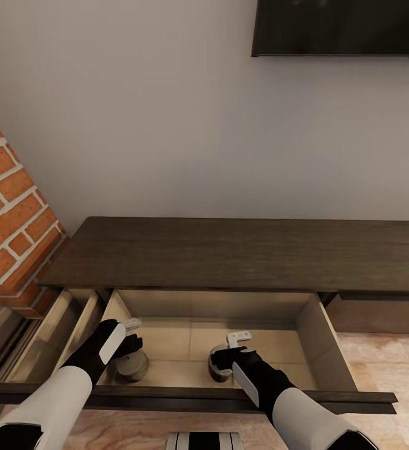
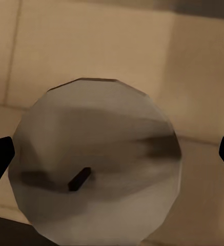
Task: Place each of the two pumpkins and all three candles from the living room inside a cabinet in the living room (use any cabinet), then make sure every cabinet is closed, and position the cauldron so it is next to a table in the living room.
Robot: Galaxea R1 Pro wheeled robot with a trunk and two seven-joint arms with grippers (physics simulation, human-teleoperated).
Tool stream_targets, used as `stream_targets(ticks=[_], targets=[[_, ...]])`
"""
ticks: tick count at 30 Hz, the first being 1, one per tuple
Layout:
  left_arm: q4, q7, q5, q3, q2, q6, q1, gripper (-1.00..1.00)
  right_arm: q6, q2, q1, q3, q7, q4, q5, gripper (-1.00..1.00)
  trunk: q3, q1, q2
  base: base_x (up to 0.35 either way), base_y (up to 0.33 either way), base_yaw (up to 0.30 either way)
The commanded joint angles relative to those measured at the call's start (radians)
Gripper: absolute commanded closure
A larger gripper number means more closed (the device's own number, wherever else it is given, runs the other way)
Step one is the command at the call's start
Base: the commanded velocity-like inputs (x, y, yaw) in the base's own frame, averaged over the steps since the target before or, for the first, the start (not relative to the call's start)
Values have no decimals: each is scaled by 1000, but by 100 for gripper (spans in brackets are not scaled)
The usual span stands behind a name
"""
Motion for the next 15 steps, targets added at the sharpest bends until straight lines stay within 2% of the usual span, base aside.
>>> stream_targets(ticks=[1, 15], targets=[[0, 0, 0, 0, 0, 0, 0, -100, 0, 0, 0, 0, 0, 0, 0, -100, 0, 0, 0, 0, 0, 0], [-1, 0, -1, 1, -2, 2, 0, -100, -4, 0, 1, 0, 1, -11, 2, -100, 0, 0, 0, 0, 0, 0]])
